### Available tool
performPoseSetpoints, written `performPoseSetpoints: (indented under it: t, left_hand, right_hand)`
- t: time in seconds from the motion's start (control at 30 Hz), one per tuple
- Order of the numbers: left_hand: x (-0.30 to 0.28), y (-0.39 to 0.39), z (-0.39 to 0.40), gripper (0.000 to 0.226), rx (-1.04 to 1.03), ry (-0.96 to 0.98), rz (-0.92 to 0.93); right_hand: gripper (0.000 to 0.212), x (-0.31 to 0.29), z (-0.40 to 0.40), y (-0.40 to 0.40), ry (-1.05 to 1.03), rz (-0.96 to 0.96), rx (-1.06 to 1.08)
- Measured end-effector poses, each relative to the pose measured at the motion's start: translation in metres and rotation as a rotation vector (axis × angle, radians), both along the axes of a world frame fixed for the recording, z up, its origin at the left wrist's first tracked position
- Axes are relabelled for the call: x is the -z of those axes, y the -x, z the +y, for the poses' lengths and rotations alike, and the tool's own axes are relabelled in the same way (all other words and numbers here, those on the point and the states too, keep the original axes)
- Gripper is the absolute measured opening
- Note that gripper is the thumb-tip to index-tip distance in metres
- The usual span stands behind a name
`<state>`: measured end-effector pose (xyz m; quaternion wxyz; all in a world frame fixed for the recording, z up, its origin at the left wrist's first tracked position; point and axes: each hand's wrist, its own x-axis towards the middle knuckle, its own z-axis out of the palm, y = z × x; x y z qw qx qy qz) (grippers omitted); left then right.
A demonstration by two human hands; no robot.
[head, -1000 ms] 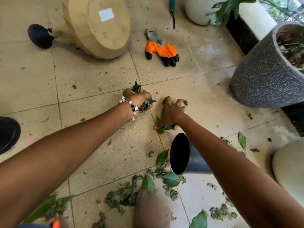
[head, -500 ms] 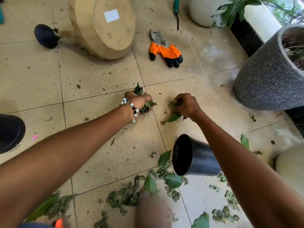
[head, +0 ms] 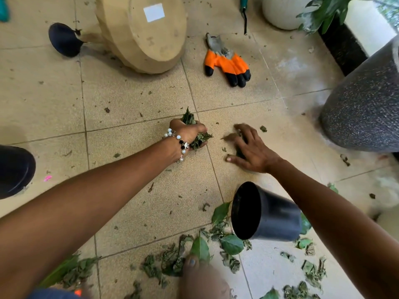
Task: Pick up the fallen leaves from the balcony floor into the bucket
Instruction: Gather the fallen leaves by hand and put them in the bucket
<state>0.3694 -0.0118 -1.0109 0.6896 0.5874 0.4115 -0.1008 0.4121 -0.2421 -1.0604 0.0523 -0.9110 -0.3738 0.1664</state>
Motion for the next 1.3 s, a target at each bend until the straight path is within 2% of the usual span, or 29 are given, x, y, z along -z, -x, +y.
performPoseSetpoints:
  t: [0.07, 0.13, 0.23, 0.33, 0.43, 0.5, 0.57, 0.6, 0.67, 0.73, 0.83, 0.97, 1.03, 1.1, 1.2, 1.3]
  left_hand:
    - [0.004, -0.004, -0.003, 0.045, -0.002, 0.022, 0.020]
    - [0.005, -0.005, -0.005, 0.040, 0.006, 0.039, 0.011]
    - [0.011, -0.008, -0.005, 0.062, 0.028, 0.045, 0.012]
    - [0.019, -0.009, -0.006, 0.047, 0.020, 0.035, 0.017]
    - [0.013, -0.010, -0.010, 0.062, 0.031, 0.024, 0.009]
    - [0.014, -0.011, -0.012, 0.064, 0.036, 0.002, 0.014]
    - [0.014, -0.010, -0.013, 0.059, 0.048, 0.007, 0.028]
    - [0.012, -0.010, -0.013, 0.053, 0.058, -0.003, 0.030]
    - [0.012, -0.011, -0.012, 0.050, 0.058, -0.010, 0.020]
    - [0.012, -0.012, -0.011, 0.065, 0.054, 0.003, 0.009]
    - [0.010, -0.010, -0.011, 0.071, 0.057, -0.003, 0.003]
    - [0.006, -0.007, -0.015, 0.064, 0.030, 0.028, 0.002]
    - [0.005, -0.008, -0.018, 0.061, 0.015, 0.048, 0.003]
    - [0.002, -0.010, -0.022, 0.051, -0.014, 0.090, 0.008]
    - [-0.013, -0.016, -0.030, 0.022, -0.126, 0.268, -0.009]
    - [-0.035, -0.017, -0.038, 0.029, -0.314, 0.410, -0.001]
  right_hand:
    - [0.059, 0.008, 0.007, 0.002, -0.063, -0.142, -0.031]
    - [0.044, 0.014, 0.013, 0.002, -0.109, -0.239, 0.042]
    - [0.033, 0.022, 0.014, -0.003, -0.159, -0.317, 0.154]
    - [0.027, 0.024, 0.012, -0.010, -0.166, -0.329, 0.176]
    - [0.021, 0.015, 0.015, -0.017, -0.185, -0.210, 0.245]
    - [0.028, 0.005, 0.016, -0.026, -0.313, -0.114, 0.430]
    - [0.039, -0.006, 0.010, -0.039, -0.535, 0.006, 0.780]
    - [0.042, -0.007, 0.004, -0.044, -0.571, 0.037, 0.915]
    - [0.038, -0.005, -0.005, -0.045, -0.376, -0.025, 0.959]
    - [0.039, 0.000, -0.007, -0.037, -0.220, -0.064, 0.905]
    - [0.041, -0.002, -0.002, -0.030, -0.191, -0.052, 0.884]
    - [0.024, -0.016, -0.002, -0.031, -0.238, 0.049, 0.860]
    - [0.032, -0.027, 0.004, -0.032, -0.438, 0.194, 0.938]
    - [0.037, -0.042, 0.020, -0.032, -0.839, 0.429, 1.072]
    - [0.041, -0.067, 0.054, -0.030, -1.360, 0.767, 1.185]
    - [0.039, -0.089, 0.087, -0.019, -1.533, 0.835, 1.212]
